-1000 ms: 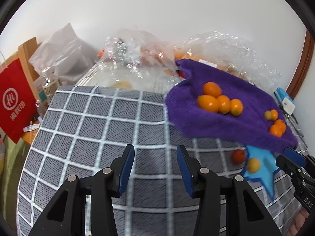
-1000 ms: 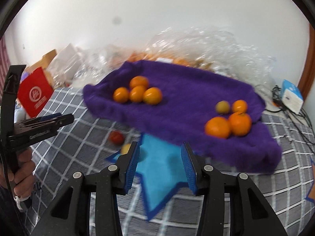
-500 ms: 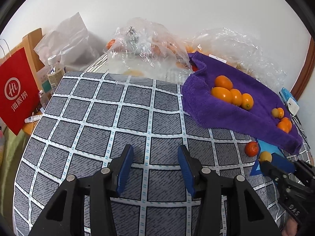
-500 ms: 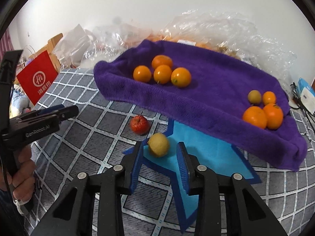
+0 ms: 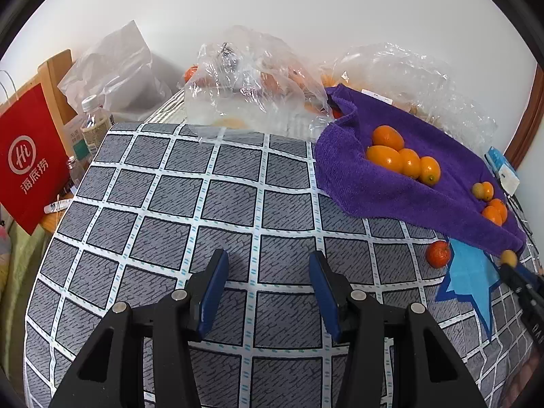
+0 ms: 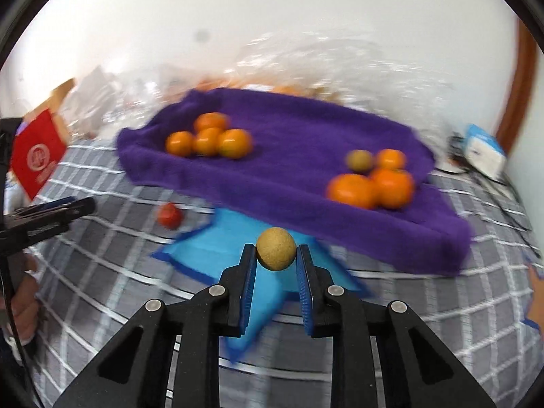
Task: Organize fruits
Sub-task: 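Grasp the small red fruit with the left gripper while the right gripper holds the yellow-green fruit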
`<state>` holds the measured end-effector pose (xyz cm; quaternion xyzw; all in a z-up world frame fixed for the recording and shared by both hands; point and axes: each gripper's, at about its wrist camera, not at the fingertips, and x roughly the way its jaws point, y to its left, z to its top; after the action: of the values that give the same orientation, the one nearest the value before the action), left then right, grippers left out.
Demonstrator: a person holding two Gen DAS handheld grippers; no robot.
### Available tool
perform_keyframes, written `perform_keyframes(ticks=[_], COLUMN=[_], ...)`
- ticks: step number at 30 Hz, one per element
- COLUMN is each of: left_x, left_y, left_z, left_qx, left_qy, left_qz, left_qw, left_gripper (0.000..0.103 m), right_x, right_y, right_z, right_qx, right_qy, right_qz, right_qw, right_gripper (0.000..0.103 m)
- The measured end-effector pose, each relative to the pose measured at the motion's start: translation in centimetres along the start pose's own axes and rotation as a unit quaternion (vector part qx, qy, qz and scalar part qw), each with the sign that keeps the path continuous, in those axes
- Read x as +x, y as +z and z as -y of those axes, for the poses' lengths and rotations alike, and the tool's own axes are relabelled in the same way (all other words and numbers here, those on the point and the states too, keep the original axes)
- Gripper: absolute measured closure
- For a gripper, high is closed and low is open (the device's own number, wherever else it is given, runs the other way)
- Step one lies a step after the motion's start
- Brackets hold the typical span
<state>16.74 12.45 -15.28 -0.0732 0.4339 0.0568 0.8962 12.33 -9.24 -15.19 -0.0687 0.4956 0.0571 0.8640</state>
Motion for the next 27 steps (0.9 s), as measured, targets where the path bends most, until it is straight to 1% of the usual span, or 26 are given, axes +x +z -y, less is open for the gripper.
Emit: perform_keyframes(ticks=[4,8,14,17,21,23,25,27], left_x=[-0.1,-0.2,-0.3,-0.3,-0.3,-0.5,-0.9,-1.5], left_y=[0.0,0.0,-0.1,0.0,0.0,-0.2,-0.4,-0.5], left_z=[-0.1,-0.2,-0.3,-0.2,0.1,0.7,1.2,2.3], left_qx=[-0.001,-0.007,-0.009,-0.009,-0.003,0.004,-0.001,-0.003], left_qy=[-0.002,-0.005,-0.006,-0.005,0.005,0.015,-0.009,-0.051], left_qz=[0.002,0.004,0.004,0.004,0.004,0.001,-0.005,-0.012], left_qw=[1.0000,1.0000,0.9999,0.9999,1.0000,0.9999,0.9999,0.9986], left_gripper=[0.055,0.055,0.055,0.055,0.055,0.056,0.057,0.057], right_x=[-0.4,-0.7,-0.7,-0.5,-0.7,-0.8,-0.8,-0.5], right_y=[-0.7,-1.4,-2.2,-2.5,-2.8,-3.0,-3.2,-3.4], right_z=[3.3,5.5,7.9,8.8,8.9,9.0,9.1,9.3], right_qx=[0.031,0.044,0.072,0.086,0.086,0.088,0.093,0.093], right_qy=[-0.025,-0.050,-0.055,-0.048,-0.050,-0.043,-0.038,-0.042], right_qz=[-0.011,-0.016,-0.019,-0.020,-0.012,-0.008,-0.006,-0.012], right_qw=[0.999,0.998,0.996,0.995,0.995,0.995,0.995,0.995], right_gripper=[0.079,0.079,0.079,0.079,0.079,0.079,0.079,0.079])
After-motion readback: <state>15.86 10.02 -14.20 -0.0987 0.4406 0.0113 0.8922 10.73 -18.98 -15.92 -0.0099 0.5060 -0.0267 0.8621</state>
